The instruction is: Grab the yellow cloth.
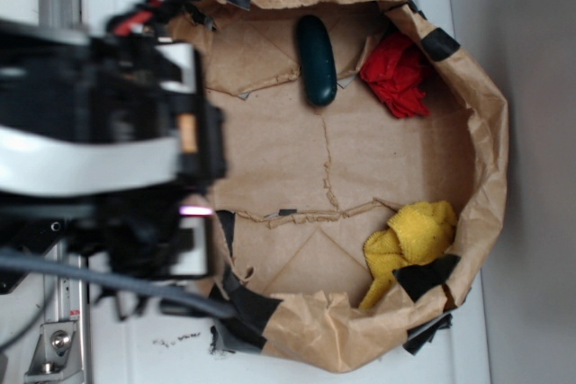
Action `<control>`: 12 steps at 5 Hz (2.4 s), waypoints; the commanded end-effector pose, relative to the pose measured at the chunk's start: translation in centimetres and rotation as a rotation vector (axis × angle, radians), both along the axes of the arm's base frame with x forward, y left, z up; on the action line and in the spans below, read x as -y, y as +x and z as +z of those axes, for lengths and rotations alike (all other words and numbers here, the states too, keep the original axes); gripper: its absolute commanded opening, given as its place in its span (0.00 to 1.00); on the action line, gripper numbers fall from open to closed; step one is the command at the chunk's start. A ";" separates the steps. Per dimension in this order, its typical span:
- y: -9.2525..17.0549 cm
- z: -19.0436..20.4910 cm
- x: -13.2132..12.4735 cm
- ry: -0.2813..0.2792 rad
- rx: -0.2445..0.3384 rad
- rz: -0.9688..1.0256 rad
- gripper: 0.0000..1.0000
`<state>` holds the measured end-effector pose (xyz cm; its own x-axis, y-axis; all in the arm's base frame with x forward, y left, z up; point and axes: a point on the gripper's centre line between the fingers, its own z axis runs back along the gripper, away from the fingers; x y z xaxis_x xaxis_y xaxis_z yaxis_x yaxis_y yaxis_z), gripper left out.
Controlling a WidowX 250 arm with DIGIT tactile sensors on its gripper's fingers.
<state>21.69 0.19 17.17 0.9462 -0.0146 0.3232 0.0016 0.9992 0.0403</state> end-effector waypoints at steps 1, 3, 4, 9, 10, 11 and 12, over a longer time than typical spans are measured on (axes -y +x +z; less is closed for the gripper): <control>7.4 -4.5 -1.0 -0.110 0.039 -0.159 1.00; 9.3 -8.7 2.3 -0.181 0.113 -0.382 1.00; 10.2 -9.5 4.8 -0.092 0.088 -0.407 1.00; 13.1 -13.5 6.0 0.101 0.042 -0.417 0.00; 11.1 -11.6 3.7 0.023 0.063 -0.244 0.00; 7.1 -9.7 -1.2 -0.093 -0.133 0.014 0.00; 4.2 -7.2 -2.6 -0.037 -0.148 0.269 0.00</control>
